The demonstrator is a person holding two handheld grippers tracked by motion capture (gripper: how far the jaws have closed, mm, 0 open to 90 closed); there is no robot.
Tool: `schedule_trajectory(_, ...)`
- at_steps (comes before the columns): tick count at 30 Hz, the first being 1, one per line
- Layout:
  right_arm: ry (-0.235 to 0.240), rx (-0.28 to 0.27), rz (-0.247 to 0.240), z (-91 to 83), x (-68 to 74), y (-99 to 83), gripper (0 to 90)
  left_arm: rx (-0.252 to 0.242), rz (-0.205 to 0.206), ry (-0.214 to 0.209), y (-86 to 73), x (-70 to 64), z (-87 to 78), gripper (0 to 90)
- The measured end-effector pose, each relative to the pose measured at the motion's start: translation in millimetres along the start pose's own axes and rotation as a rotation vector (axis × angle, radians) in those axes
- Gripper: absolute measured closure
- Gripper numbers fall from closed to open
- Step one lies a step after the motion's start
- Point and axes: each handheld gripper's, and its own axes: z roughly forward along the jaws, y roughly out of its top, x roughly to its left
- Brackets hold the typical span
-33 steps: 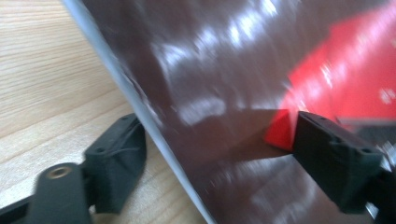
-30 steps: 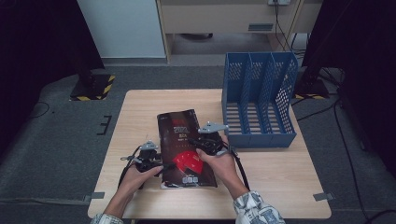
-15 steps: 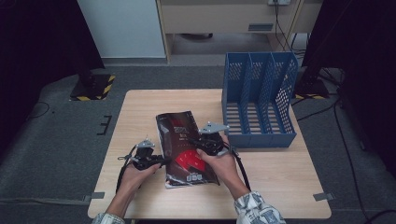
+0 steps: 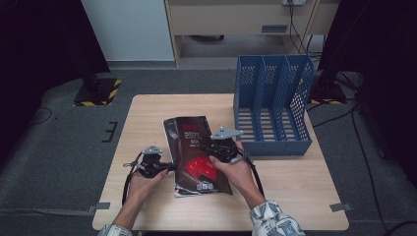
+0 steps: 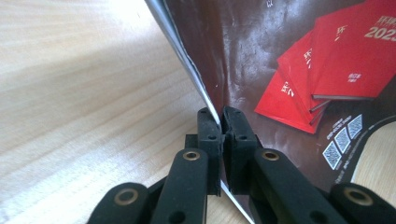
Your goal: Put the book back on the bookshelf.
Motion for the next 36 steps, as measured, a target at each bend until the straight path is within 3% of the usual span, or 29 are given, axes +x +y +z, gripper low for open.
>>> schedule_trajectory(5,0.019,-0.008,0.004,-6.2,-4.2,4.1,81.3,-0.013,0.033,0.014,3.9,-2.2,-4.7,87.1)
schedule_trajectory(10,0.045,-0.048,0.021,-12.3,-5.6,9.9,74.0,-0.036,0.090,0.057,6.9,-12.2,-11.6,87.3)
schedule_trajectory(19,0.053,-0.057,0.000,-21.1,-4.8,24.6,64.6,-0.079,0.117,0.064,10.2,-14.0,-17.7,87.5)
schedule_trajectory(36,0.059,-0.124,-0.007,-30.3,-16.0,58.2,66.5,-0.112,0.141,0.079,11.0,-16.9,-18.9,87.6)
